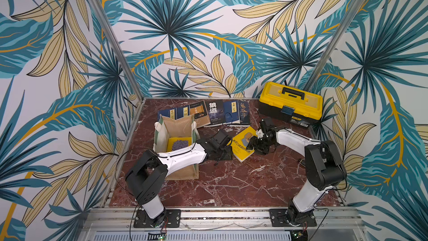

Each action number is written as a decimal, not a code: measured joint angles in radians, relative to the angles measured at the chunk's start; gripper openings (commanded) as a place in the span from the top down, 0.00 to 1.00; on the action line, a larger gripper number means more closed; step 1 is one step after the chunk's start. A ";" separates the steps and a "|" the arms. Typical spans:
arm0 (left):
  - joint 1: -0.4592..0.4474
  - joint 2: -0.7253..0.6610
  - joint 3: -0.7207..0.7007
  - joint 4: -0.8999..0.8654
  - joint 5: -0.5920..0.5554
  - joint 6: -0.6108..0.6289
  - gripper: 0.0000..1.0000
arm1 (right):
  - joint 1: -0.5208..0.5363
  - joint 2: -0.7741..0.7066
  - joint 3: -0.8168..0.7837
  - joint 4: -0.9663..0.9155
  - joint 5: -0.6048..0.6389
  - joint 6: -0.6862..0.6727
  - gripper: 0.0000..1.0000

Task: Put the books into the canvas bag
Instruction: Move the book to the center of the board, then pick up the book from the center of the board.

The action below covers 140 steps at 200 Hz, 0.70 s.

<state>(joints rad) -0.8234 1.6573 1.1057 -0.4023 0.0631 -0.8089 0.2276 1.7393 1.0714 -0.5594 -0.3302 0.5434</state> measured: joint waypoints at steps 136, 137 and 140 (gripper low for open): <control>0.165 0.459 0.440 -0.017 0.136 0.174 0.52 | -0.092 -0.020 -0.066 0.072 -0.008 0.115 0.33; 0.165 0.461 0.442 -0.017 0.138 0.174 0.52 | -0.092 -0.020 -0.066 0.072 -0.008 0.115 0.33; 0.166 0.469 0.447 -0.014 0.143 0.174 0.52 | -0.092 -0.019 -0.065 0.072 -0.008 0.114 0.33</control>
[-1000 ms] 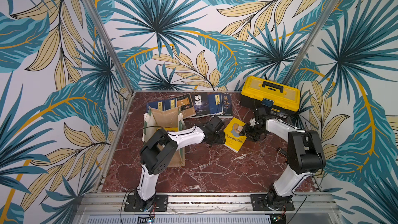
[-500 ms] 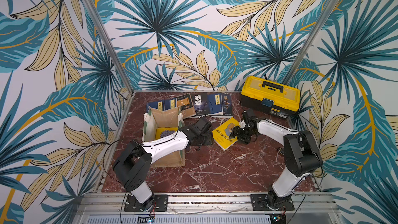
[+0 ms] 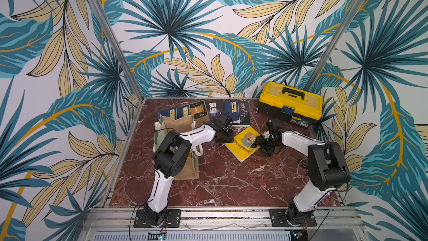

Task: Put the books into the canvas bag
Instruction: Pick up the book from the center of the board.

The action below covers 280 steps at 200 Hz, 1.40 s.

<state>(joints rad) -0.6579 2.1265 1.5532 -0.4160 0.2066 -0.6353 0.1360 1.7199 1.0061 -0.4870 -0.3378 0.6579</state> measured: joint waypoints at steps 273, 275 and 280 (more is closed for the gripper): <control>-0.094 -0.247 -0.579 0.547 0.109 -0.442 0.45 | 0.090 0.033 0.058 -0.156 0.069 -0.222 0.83; -0.093 -0.246 -0.579 0.550 0.110 -0.444 0.45 | 0.090 0.033 0.059 -0.157 0.069 -0.223 0.83; -0.090 -0.243 -0.579 0.557 0.114 -0.446 0.46 | 0.090 0.034 0.060 -0.159 0.069 -0.225 0.83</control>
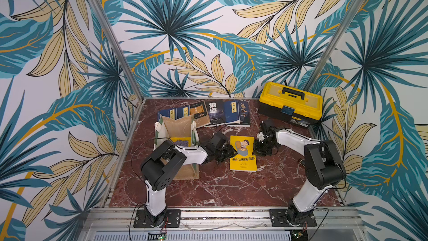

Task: Put the books into the canvas bag
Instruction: Pick up the book from the center of the board.

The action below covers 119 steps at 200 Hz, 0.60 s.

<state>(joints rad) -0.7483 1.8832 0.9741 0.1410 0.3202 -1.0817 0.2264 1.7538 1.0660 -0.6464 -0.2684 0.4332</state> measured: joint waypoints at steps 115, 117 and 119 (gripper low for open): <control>-0.019 -0.039 0.000 0.021 0.064 0.021 0.70 | -0.002 0.000 0.006 -0.016 0.029 -0.008 0.83; -0.022 -0.039 0.000 0.025 0.065 0.020 0.70 | -0.002 0.000 0.006 -0.017 0.029 -0.008 0.83; -0.024 -0.039 0.000 0.028 0.066 0.018 0.70 | -0.002 0.000 0.006 -0.017 0.029 -0.008 0.83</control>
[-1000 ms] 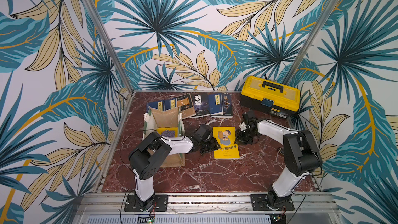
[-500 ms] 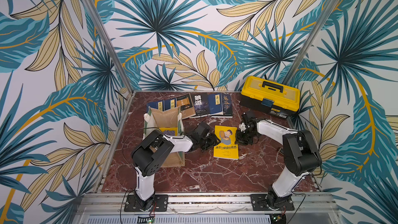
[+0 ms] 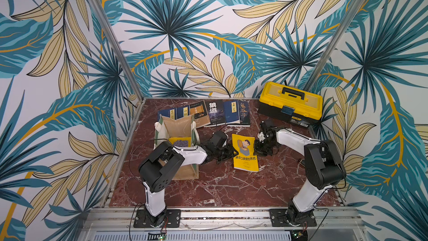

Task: Put the books into the canvas bag
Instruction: Pick up the book from the center of the board.

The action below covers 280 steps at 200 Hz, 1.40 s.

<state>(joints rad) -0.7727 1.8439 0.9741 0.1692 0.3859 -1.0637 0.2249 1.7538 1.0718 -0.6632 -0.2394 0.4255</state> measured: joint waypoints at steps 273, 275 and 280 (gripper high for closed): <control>-0.070 -1.219 -0.137 -0.643 -0.534 0.272 1.00 | 0.316 -0.198 0.477 -0.030 -0.083 0.182 0.53; -0.071 -1.241 -0.137 -0.655 -0.544 0.272 1.00 | 0.325 -0.185 0.492 -0.031 -0.081 0.183 0.52; -0.070 -1.286 -0.136 -0.685 -0.569 0.273 1.00 | 0.347 -0.152 0.527 -0.029 -0.080 0.184 0.52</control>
<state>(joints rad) -0.8429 0.5575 0.8379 -0.5159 -0.1833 -0.7910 0.5716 1.6016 1.5990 -0.6918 -0.3191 0.6098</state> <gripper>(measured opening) 0.165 0.468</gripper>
